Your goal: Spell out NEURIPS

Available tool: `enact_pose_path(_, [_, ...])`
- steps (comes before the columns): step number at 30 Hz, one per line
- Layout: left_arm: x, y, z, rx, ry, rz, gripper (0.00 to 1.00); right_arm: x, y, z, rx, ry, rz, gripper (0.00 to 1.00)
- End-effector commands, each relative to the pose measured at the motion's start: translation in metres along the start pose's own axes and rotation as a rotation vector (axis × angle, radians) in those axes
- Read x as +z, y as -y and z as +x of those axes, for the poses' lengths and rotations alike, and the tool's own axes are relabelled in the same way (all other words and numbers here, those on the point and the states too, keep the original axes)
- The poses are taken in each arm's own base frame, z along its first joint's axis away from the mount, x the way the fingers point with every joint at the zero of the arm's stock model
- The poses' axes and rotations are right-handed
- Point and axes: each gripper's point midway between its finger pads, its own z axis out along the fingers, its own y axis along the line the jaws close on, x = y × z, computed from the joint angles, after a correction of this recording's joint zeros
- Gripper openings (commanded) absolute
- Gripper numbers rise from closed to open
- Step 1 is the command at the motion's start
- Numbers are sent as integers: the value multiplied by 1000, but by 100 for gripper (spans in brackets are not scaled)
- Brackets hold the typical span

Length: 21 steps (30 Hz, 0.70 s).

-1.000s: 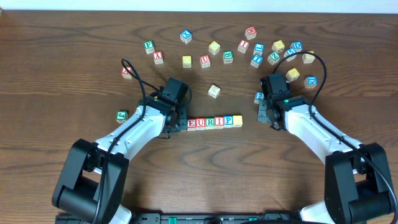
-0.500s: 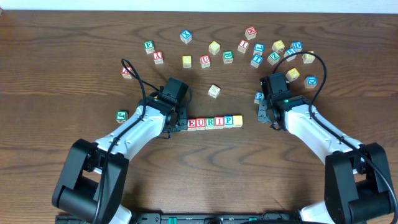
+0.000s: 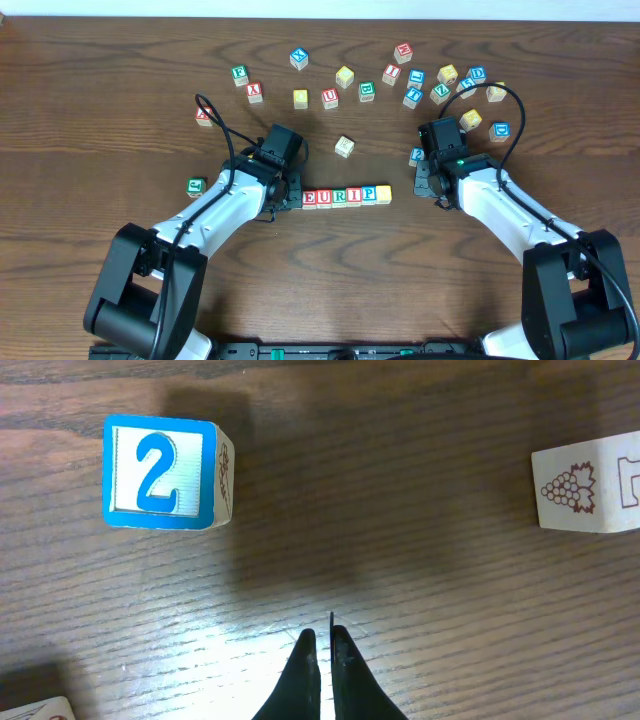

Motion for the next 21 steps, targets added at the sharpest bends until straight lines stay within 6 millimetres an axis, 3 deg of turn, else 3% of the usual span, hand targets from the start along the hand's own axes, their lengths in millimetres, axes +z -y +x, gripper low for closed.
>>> enact_pose_path(1, [-11,9,-13,14,38,36,7,3,5,3,-12,-8,23,1])
enact_pose_path(14, [-11,8,-13,14,39,32,7,3,5,3,-12,-8,23,1])
enact_pose_path(21, [-11,-3,-11,12,38,-23,8,3,5,3,-12,-9,23,1])
